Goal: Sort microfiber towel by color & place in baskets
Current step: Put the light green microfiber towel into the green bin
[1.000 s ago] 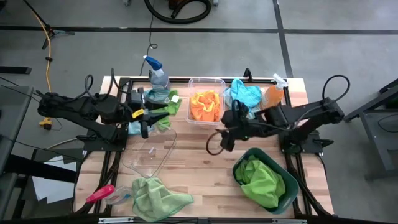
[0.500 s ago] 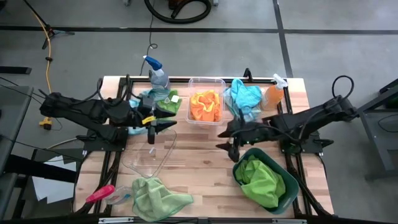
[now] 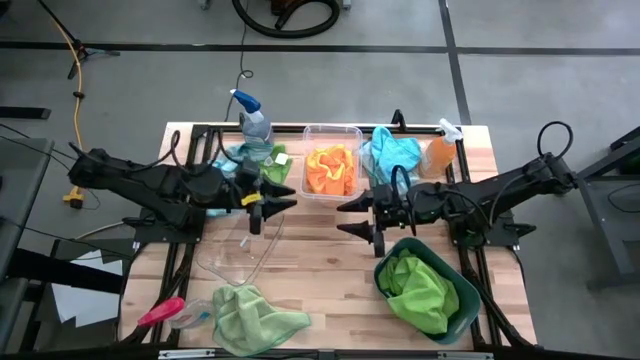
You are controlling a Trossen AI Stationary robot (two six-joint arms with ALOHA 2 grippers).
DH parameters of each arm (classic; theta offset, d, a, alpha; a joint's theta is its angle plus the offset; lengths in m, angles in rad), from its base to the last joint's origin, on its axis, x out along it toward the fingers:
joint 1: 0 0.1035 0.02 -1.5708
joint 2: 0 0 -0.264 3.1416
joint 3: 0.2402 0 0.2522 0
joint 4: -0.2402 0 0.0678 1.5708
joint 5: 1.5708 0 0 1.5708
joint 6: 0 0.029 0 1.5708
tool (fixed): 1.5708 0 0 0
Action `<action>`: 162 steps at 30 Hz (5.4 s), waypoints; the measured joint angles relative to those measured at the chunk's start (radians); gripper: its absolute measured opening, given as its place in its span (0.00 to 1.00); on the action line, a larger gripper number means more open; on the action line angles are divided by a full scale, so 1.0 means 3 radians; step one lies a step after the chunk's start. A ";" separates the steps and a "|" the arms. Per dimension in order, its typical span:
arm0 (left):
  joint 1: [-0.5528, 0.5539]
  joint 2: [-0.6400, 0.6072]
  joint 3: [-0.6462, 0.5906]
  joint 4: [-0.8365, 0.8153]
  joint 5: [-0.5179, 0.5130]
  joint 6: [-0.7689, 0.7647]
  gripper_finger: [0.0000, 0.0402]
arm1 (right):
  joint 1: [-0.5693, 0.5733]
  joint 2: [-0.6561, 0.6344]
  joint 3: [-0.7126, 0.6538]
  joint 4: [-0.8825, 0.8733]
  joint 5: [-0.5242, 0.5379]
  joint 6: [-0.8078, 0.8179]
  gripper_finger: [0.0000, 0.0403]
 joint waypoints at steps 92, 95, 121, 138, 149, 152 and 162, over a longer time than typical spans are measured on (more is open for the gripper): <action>-0.1069 0.0286 0.1371 -0.1988 -0.1706 0.1080 0.00 | 0.0479 -0.0008 0.0003 0.0287 -0.0201 0.0570 0.55; -0.1003 0.0217 0.1371 -0.1982 -0.1855 0.1145 0.00 | 0.0477 -0.0008 0.0003 0.0630 -0.0200 0.0393 0.55; 0.0706 -0.0404 0.0283 -0.0211 0.1016 0.2087 0.00 | -0.0272 0.0499 0.1486 -0.0669 0.0042 -0.0716 0.55; 0.0708 -0.0184 0.0107 0.0668 0.0994 0.1945 0.00 | -0.0319 0.0572 0.1506 -0.0732 0.0279 -0.1156 0.55; 0.0707 0.0144 0.0107 0.1099 0.0991 0.1946 0.00 | -0.0440 0.0640 0.1508 -0.0727 0.0214 -0.0963 0.55; 0.0707 0.0190 0.0107 0.1107 0.0988 0.1946 0.00 | -0.0460 0.0685 0.1508 -0.0700 0.0005 -0.0884 0.55; 0.0705 0.0235 0.0108 0.1206 0.0963 0.1975 0.00 | -0.0462 0.0853 0.1507 -0.0370 -0.0091 -0.0880 0.55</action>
